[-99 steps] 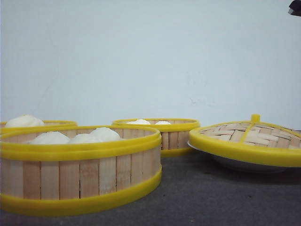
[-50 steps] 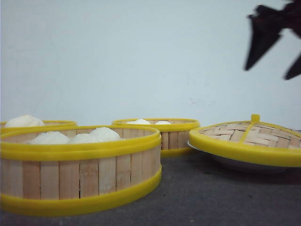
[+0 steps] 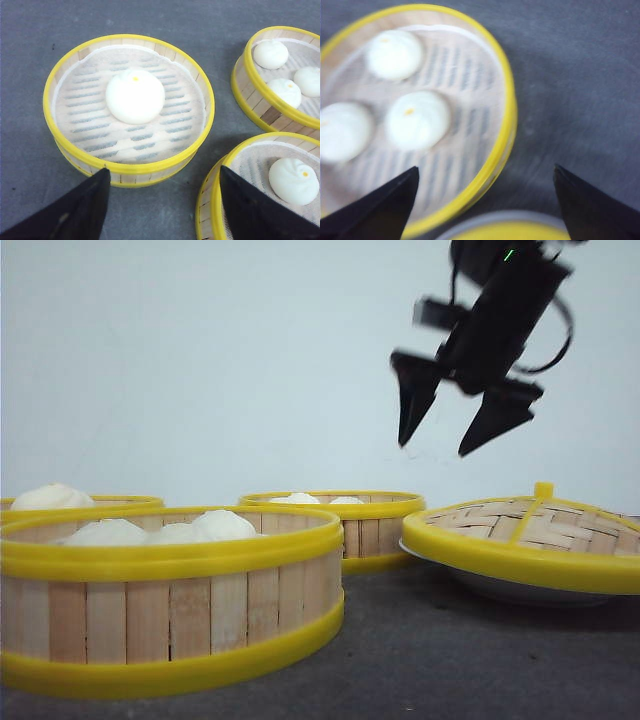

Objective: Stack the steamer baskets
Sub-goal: 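Reach the right gripper down and grasp the rim of the farther bun basket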

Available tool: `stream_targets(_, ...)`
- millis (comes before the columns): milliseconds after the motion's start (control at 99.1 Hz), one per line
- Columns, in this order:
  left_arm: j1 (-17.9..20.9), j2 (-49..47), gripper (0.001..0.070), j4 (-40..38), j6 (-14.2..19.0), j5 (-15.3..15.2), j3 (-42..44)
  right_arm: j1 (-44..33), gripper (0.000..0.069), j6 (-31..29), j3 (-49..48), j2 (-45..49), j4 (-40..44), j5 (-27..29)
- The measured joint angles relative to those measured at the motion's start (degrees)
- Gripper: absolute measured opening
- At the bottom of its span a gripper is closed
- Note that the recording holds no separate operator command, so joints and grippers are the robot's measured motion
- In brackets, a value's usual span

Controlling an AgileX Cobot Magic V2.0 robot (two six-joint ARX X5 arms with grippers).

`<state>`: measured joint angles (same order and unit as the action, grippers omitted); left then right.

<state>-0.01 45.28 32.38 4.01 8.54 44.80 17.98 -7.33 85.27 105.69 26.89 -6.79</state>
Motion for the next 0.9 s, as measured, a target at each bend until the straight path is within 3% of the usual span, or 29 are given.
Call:
stream_targets(323,0.0,0.0,0.0419,0.2,0.0,0.02,0.0,-0.02,0.0507,-0.42,13.4,14.43,3.67,1.03)
stream_targets(514,0.0,0.0,0.0419,0.22,0.0,0.02,0.0,0.2,0.0324,-0.59,14.34,16.87,3.67,2.38)
stream_targets(635,0.0,0.04,0.0419,0.22,0.0,0.0,0.0,0.31,0.0262,-0.61,14.34,17.64,3.19,2.51)
stream_targets(898,0.0,0.04,0.0419,0.2,-0.17,0.02,0.0,0.35,0.0054,-1.64,14.34,17.9,2.08,2.82)
